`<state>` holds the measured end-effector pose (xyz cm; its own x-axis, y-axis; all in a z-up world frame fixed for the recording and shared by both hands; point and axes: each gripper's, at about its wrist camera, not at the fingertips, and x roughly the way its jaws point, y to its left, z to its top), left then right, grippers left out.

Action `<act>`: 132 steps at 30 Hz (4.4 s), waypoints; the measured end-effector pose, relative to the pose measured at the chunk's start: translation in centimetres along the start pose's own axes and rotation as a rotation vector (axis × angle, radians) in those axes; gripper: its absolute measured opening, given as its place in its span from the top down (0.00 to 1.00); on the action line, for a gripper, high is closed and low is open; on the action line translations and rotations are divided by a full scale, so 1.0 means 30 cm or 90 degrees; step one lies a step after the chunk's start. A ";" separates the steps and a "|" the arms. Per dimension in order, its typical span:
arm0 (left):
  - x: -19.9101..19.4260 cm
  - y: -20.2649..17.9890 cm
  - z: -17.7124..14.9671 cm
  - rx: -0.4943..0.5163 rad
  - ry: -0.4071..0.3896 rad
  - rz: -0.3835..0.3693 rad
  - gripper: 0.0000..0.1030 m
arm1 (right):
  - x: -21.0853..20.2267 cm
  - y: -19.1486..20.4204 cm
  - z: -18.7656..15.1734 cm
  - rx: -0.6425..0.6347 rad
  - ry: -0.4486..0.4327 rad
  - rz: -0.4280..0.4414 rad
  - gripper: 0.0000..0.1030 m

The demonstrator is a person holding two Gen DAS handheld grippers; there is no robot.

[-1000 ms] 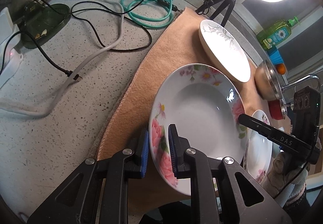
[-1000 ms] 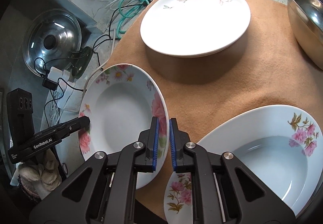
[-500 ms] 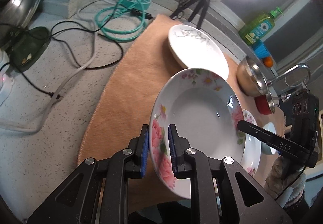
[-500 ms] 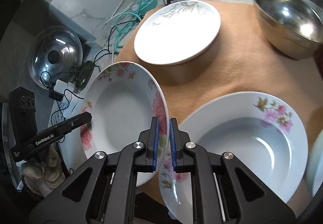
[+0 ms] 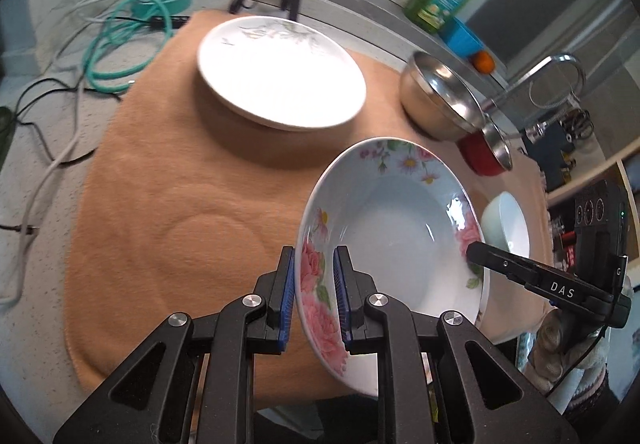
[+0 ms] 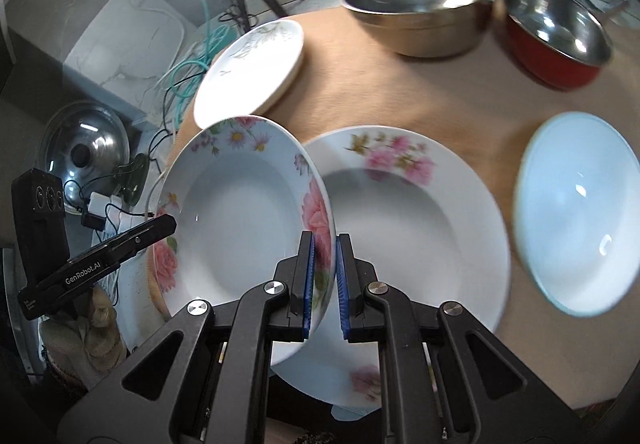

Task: Organize plates and bowls
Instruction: 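Lower the floral plate onto the pink-flower plate with the left tool while the right tool steadies it, then open the left tool and move it toward the white leaf-pattern plate, then grasp the white leaf-pattern plate rim with the left tool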

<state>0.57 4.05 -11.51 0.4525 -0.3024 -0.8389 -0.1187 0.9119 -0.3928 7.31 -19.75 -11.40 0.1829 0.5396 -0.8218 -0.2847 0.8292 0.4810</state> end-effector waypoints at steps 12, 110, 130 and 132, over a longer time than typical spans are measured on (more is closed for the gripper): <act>0.105 -0.159 -0.017 0.079 0.048 -0.015 0.84 | -0.068 -0.161 -0.076 0.075 -0.017 -0.030 0.90; 0.021 0.186 0.329 -0.011 -0.075 0.041 0.81 | 0.007 0.159 0.189 0.027 -0.073 0.021 0.66; 0.186 0.383 0.564 -0.041 -0.039 0.029 0.81 | 0.300 0.124 0.425 0.075 -0.044 -0.033 0.66; 0.203 0.382 0.565 -0.041 -0.031 0.026 0.81 | 0.316 0.119 0.437 0.076 -0.041 -0.044 0.66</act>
<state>16.95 17.36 -14.74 0.4884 -0.2495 -0.8362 -0.1943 0.9031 -0.3829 20.37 -9.76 -13.48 0.2586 0.4862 -0.8347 -0.1565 0.8738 0.4605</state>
